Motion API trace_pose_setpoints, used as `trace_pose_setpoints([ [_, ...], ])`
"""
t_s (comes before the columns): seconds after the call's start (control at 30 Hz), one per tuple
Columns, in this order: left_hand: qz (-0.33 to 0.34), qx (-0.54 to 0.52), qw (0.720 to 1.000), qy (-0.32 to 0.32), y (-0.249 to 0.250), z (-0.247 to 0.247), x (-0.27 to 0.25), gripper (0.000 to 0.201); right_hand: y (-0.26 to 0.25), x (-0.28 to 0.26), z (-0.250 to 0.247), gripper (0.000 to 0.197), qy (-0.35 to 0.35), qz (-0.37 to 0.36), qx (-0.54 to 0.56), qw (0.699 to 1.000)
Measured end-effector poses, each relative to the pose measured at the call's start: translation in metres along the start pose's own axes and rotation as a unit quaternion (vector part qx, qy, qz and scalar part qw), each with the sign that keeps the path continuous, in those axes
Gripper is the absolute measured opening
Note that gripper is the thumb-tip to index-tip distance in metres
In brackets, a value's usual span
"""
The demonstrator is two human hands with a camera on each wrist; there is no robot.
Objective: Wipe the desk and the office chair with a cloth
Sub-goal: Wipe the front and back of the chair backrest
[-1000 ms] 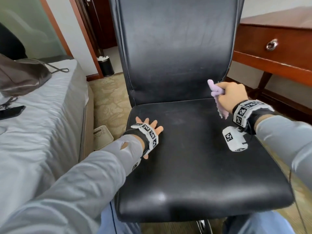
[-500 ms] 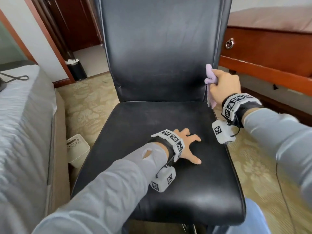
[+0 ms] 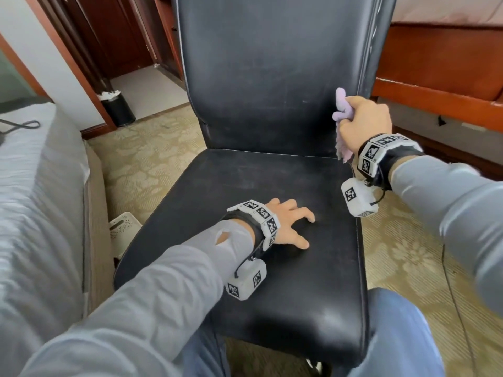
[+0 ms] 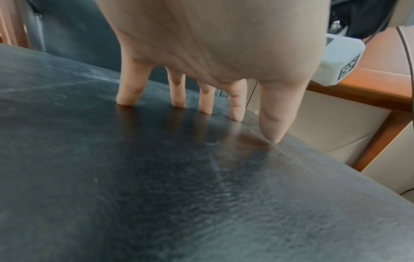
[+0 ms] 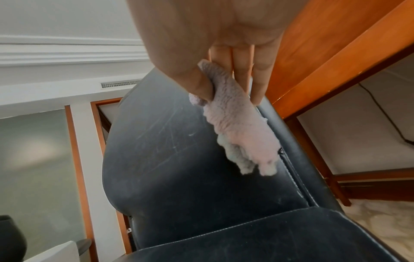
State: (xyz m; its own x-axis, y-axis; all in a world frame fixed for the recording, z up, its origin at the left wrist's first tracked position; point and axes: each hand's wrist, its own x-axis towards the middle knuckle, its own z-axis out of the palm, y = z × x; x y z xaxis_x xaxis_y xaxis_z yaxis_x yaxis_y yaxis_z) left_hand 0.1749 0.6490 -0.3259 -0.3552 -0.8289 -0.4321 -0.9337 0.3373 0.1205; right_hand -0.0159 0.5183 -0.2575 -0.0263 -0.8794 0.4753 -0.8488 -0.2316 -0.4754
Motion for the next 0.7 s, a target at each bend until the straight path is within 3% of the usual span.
trace_pose_setpoints([
  [0.3, 0.011, -0.005, 1.000, 0.003, -0.008, 0.003, -0.013, 0.047, 0.023, -0.007, -0.040, 0.027, 0.058, 0.003, 0.011, 0.998],
  [0.4, -0.013, 0.031, 0.999, 0.009, 0.007, -0.011, -0.005, 0.062, 0.037, -0.003, -0.063, 0.029, 0.101, 0.001, 0.032, 0.994],
  [0.57, -0.011, 0.060, 0.996, 0.069, 0.084, -0.016, 0.033, 0.102, 0.050, -0.012, -0.083, 0.017, 0.155, -0.037, 0.060, 0.985],
  [0.7, -0.036, 0.070, 0.996, 0.034, 0.113, -0.011, 0.055, 0.101, 0.053, -0.022, -0.100, 0.018, 0.185, -0.058, 0.068, 0.979],
])
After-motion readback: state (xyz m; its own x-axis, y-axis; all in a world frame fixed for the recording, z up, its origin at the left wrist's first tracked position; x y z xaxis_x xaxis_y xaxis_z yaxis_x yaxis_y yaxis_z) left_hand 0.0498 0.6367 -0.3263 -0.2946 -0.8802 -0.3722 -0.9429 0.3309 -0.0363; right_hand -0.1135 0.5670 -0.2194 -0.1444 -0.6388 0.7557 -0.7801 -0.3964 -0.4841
